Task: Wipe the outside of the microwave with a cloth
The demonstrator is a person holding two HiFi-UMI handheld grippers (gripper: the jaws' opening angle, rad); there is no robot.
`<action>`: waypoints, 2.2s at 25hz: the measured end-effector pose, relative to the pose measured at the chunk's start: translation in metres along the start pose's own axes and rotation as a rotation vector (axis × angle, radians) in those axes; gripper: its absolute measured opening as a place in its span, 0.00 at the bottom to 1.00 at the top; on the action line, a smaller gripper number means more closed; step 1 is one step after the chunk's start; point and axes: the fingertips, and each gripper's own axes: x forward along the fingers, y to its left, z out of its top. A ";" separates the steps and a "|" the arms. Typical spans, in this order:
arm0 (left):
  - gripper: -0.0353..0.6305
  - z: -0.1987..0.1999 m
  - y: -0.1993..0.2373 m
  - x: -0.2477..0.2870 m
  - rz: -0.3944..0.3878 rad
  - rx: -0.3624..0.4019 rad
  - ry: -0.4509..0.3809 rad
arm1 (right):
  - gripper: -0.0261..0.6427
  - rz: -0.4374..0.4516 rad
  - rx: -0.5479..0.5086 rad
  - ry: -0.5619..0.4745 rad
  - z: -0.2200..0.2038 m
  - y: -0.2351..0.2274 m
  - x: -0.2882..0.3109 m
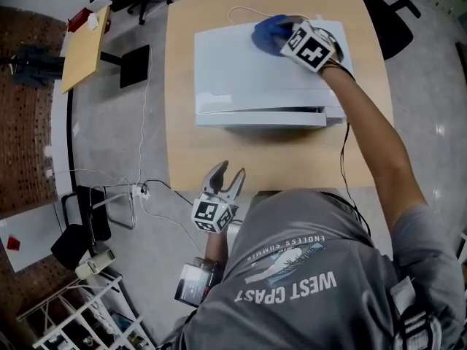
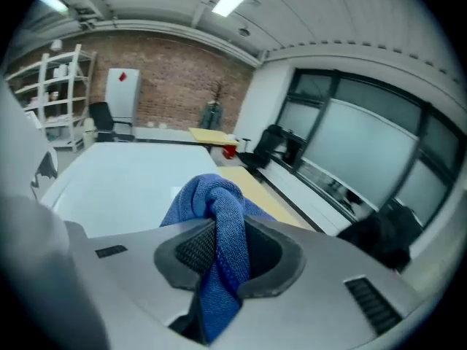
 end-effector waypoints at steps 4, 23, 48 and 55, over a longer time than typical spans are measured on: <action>0.41 -0.003 -0.002 0.017 -0.062 0.012 0.013 | 0.17 -0.262 0.190 0.123 -0.113 -0.100 -0.098; 0.41 0.015 0.009 0.003 -0.036 0.025 0.006 | 0.17 0.323 -0.238 -0.096 0.115 0.165 0.034; 0.41 0.024 -0.076 0.103 -0.201 0.160 0.221 | 0.16 0.052 1.584 -0.577 -0.280 0.085 -0.172; 0.41 0.020 -0.089 0.110 -0.181 0.156 0.232 | 0.16 0.028 1.461 -0.570 -0.286 -0.011 -0.107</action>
